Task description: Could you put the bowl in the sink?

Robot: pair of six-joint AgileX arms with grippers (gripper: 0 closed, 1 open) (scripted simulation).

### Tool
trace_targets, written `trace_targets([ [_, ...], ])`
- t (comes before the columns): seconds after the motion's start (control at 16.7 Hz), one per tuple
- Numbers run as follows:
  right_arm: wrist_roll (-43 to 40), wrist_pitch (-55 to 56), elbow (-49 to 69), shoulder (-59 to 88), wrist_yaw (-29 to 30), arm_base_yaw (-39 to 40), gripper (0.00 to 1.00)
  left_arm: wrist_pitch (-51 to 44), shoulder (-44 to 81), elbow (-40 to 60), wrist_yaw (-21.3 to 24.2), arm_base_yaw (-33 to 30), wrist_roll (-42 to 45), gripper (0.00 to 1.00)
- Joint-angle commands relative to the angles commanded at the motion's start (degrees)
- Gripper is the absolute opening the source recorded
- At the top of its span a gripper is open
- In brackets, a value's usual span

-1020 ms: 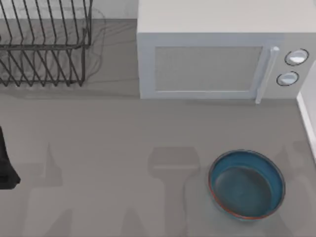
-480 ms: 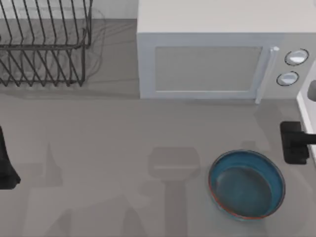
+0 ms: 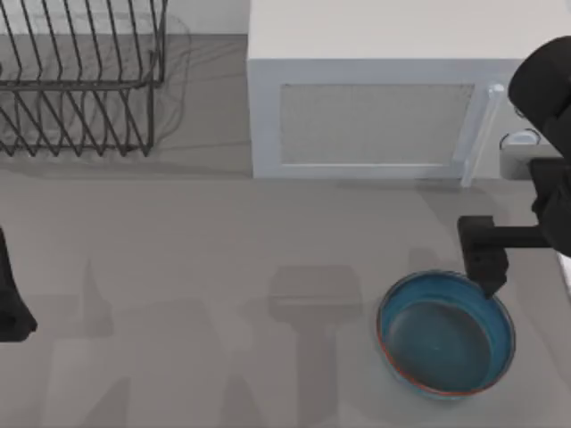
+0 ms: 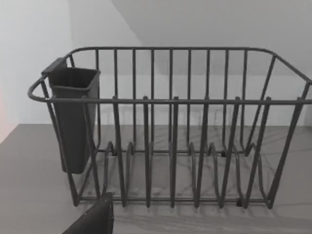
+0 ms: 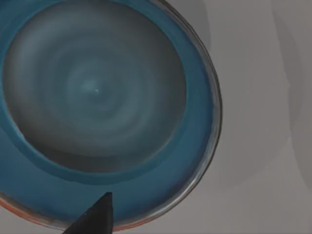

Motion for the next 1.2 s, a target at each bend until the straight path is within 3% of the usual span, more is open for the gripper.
trace_targets([
  [0.36,-0.10,1.06,-0.95,0.19,0.00,-0.20,1.00,0.00,0.00,0.00,0.00,0.00,0.00,1.00],
  [0.84,0.24,21.03,-13.86,6.70,0.01,0.14,1.00,0.00,0.00,0.00,0.00,0.00,0.00,1.00],
  [1.2,0.34,23.64,-15.89,7.74,0.01,0.21,1.00,0.00,0.00,0.00,0.00,0.00,0.00,1.00],
])
